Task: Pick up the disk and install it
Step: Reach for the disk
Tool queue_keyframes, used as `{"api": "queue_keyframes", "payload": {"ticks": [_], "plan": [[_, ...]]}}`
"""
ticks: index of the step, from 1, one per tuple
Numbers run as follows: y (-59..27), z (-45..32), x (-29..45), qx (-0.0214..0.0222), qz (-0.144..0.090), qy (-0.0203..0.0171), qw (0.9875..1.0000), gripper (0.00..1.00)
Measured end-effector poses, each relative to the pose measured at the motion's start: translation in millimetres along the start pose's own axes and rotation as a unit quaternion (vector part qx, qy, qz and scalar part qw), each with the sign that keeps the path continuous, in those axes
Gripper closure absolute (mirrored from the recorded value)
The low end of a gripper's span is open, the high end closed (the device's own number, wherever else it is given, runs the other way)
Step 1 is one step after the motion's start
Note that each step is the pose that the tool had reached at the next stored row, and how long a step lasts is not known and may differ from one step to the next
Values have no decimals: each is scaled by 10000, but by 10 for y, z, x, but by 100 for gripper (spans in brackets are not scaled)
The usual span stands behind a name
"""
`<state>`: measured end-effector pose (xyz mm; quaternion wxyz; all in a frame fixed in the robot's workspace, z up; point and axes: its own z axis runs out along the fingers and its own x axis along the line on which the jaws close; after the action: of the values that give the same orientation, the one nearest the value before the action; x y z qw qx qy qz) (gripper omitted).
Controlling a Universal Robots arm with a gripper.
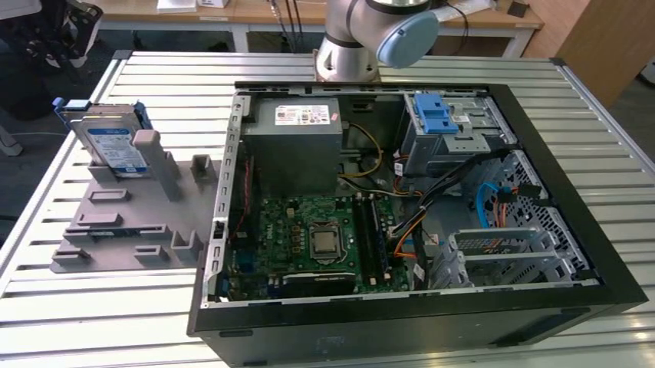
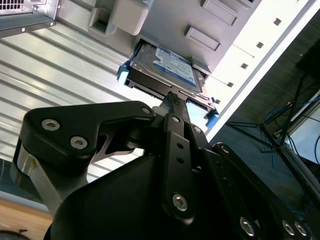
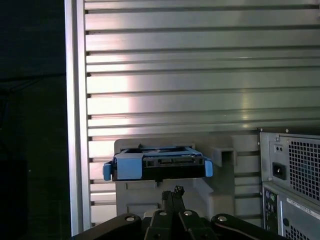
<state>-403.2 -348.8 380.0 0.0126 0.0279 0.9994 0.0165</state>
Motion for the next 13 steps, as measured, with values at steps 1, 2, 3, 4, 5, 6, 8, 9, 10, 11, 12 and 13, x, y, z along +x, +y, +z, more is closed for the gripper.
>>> {"api": "queue_keyframes", "payload": {"ticks": [1,2,3,4,5,6,8,9,10,11,12,13], "plan": [[0,3,16,0,0,0,10000,89],[0,5,28,0,0,1,10000,89],[-1,7,41,0,0,2,10000,89],[-1,9,54,0,0,3,10000,89],[-1,12,68,0,0,3,10000,89],[-2,14,82,0,0,4,10000,89],[-1,20,110,0,0,4,10000,89],[-1,22,124,0,0,4,10000,89],[-1,25,137,1,0,5,10000,89],[-1,28,152,0,0,5,10000,89],[-1,30,165,1,0,5,10000,89],[-1,34,179,0,0,4,10000,89]]}}
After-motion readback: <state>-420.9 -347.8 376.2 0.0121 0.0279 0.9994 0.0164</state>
